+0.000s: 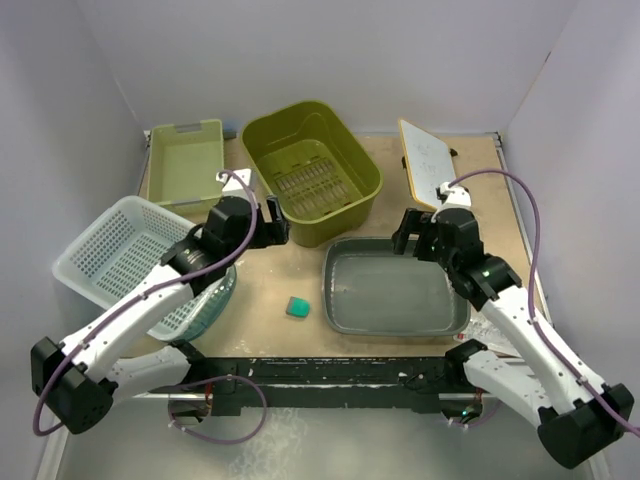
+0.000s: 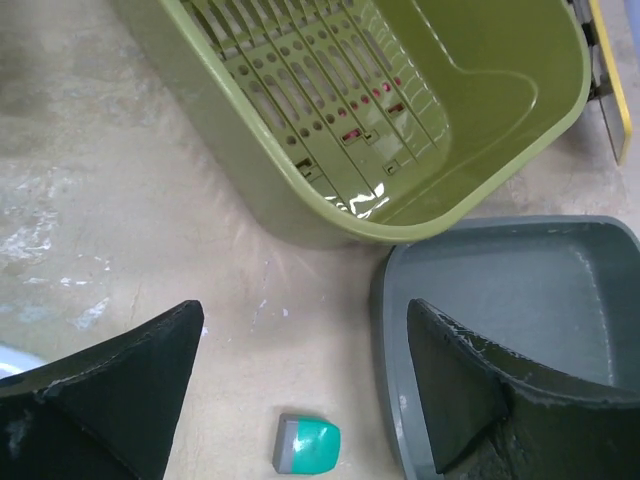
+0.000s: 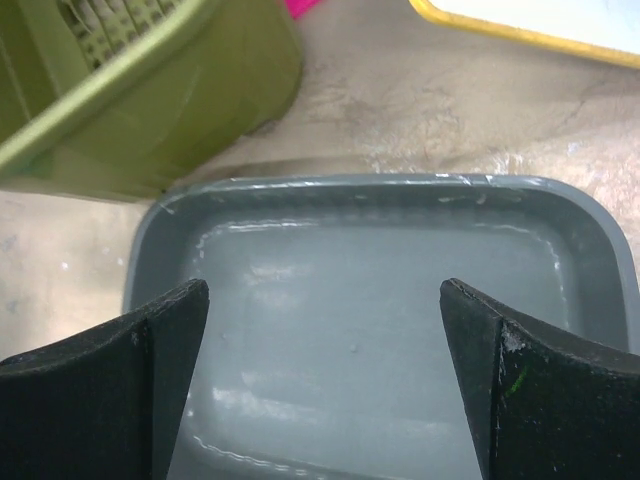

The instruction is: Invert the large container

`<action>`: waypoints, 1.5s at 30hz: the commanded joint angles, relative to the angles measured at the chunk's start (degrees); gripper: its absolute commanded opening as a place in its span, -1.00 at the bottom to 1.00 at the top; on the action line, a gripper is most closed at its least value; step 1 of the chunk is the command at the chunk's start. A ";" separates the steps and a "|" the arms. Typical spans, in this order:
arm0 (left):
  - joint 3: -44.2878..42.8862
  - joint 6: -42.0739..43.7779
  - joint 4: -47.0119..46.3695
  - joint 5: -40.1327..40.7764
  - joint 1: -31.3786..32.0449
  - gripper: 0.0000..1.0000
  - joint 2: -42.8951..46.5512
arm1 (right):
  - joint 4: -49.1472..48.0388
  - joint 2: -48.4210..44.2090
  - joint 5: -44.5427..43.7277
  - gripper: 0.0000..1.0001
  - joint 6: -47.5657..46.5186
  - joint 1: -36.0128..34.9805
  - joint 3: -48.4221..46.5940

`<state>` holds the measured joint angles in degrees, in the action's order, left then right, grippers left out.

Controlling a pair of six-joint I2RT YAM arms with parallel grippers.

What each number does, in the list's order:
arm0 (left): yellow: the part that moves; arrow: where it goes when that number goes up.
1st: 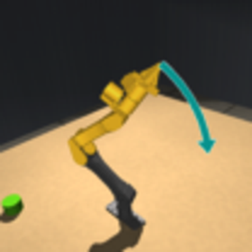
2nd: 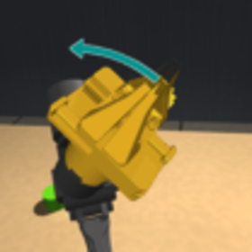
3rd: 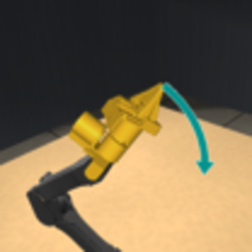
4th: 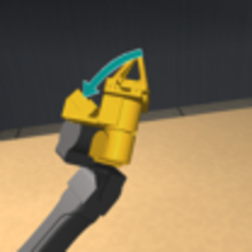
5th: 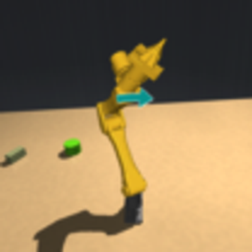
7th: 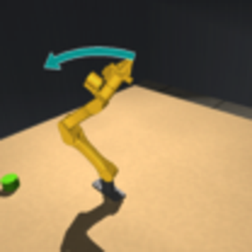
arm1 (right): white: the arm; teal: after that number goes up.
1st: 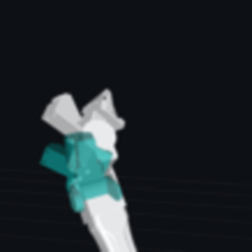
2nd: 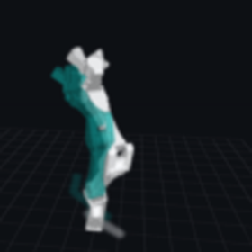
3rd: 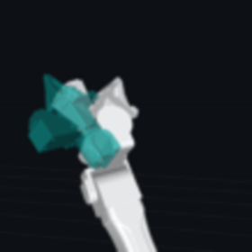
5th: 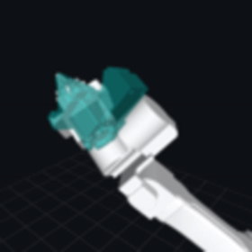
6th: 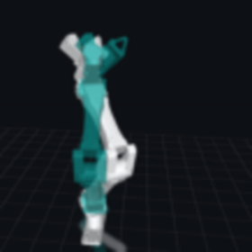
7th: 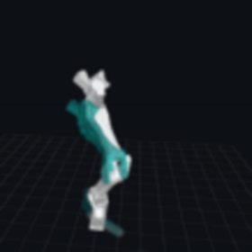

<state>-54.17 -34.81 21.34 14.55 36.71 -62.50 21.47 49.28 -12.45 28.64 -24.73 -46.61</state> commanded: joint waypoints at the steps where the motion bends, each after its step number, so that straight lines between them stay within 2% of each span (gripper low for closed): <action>1: 0.30 0.86 -3.04 6.56 0.20 0.61 6.75 | 5.08 2.68 -4.16 1.00 0.38 0.03 -3.54; 4: -2.25 1.52 1.40 9.44 0.21 0.61 6.72 | 8.04 3.66 -8.13 1.00 5.42 0.04 -4.19; 6: -4.37 -0.05 3.88 10.72 0.20 0.61 6.51 | 8.98 4.82 -6.73 1.00 5.60 0.03 -4.71; 9: -5.33 -0.37 3.54 8.58 0.20 0.61 7.45 | 9.58 7.02 -6.11 1.00 4.65 0.03 -6.59; 12: -5.34 1.07 3.41 8.65 0.21 0.61 8.47 | 8.78 9.15 0.64 0.99 5.54 -0.79 -7.07; 13: -5.36 1.16 3.69 9.38 0.21 0.61 8.48 | 8.19 9.62 0.71 0.99 6.92 -2.43 -6.93; 16: -7.09 0.03 5.87 12.78 0.21 0.61 7.58 | 11.33 12.90 -13.58 0.99 16.35 -16.24 -9.02; 18: -10.30 -2.69 9.33 15.44 0.16 0.61 6.08 | 12.88 18.11 -16.51 1.00 20.87 -22.04 -11.67; 23: -18.05 -8.08 20.80 24.86 0.12 0.61 2.70 | 15.37 29.44 -19.46 1.00 26.53 -32.40 -19.27; 25: -17.26 -9.34 21.21 28.95 0.00 0.59 3.95 | 19.14 32.98 -23.80 1.00 32.07 -35.87 -21.89; 28: -14.47 -10.18 18.15 28.18 -1.25 0.56 6.65 | 17.26 37.09 -25.33 0.94 34.92 -37.57 -22.01; 33: -13.90 -10.58 17.70 26.15 -1.83 0.55 5.59 | 16.58 44.69 -22.76 0.68 35.19 -37.67 -23.83; 39: -13.26 -9.15 17.91 25.46 -1.85 0.55 4.76 | 13.95 47.89 -21.30 0.27 35.00 -37.76 -23.59; 43: -12.90 -9.06 17.78 24.77 -1.82 0.55 4.67 | 12.97 48.68 -21.21 0.17 35.16 -37.76 -23.85; 45: -12.72 -8.98 17.61 24.42 -1.82 0.55 4.50 | 13.16 49.41 -21.26 0.05 35.52 -37.76 -24.37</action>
<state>-67.24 -43.97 40.21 39.35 35.11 -58.11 34.98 98.30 -32.01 62.04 -62.57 -68.58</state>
